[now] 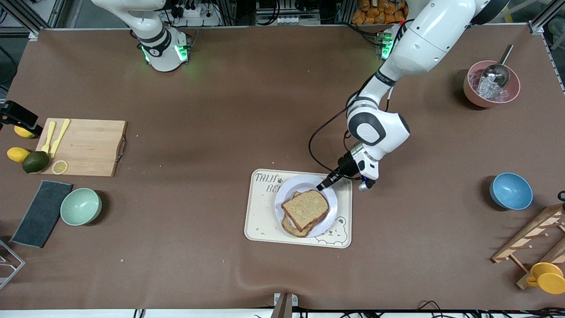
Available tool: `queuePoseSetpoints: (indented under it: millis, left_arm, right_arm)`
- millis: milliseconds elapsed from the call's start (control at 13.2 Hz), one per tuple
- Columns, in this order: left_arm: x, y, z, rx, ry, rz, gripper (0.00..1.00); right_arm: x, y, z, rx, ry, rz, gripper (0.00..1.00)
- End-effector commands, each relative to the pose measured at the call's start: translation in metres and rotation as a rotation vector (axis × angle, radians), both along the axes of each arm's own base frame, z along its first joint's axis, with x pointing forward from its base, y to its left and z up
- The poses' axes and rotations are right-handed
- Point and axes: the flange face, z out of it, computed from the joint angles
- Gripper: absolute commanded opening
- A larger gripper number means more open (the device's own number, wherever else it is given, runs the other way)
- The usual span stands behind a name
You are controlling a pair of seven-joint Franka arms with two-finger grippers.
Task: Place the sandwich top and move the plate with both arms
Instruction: 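Open the left gripper and release the plate rim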
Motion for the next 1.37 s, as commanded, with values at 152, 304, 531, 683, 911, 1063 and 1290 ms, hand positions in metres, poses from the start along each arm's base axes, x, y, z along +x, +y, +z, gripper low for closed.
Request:
queuePoseSetpoints:
  millis: [152, 304, 531, 683, 911, 1063, 1290]
  left_arm:
    - [-0.002, 0.008, 0.034, 0.076, -0.080, 0.019, 1.00]
    - [0.001, 0.023, 0.041, 0.183, -0.144, 0.007, 1.00]
    - [0.015, 0.046, 0.044, 0.238, -0.202, -0.025, 1.00]
    - [0.033, 0.075, 0.049, 0.296, -0.262, -0.064, 1.00]
    - [0.057, 0.106, 0.058, 0.367, -0.332, -0.123, 1.00]
    - [0.072, 0.128, 0.059, 0.399, -0.369, -0.185, 1.00]
    - [0.083, 0.143, 0.058, 0.413, -0.397, -0.274, 1.00]
  right_arm:
    - [0.001, -0.006, 0.002, 0.015, 0.004, -0.012, 1.00]
    - [0.001, -0.008, 0.001, 0.015, 0.005, -0.017, 1.00]
    - [0.001, -0.010, 0.001, 0.015, 0.005, -0.020, 1.00]
    - [0.001, -0.010, 0.000, 0.015, 0.007, -0.020, 1.00]
    - [0.000, -0.011, 0.000, 0.015, 0.007, -0.021, 1.00]
    - [0.000, -0.011, 0.000, 0.017, 0.006, -0.021, 1.00]
    - [0.000, -0.011, 0.000, 0.015, 0.007, -0.021, 1.00]
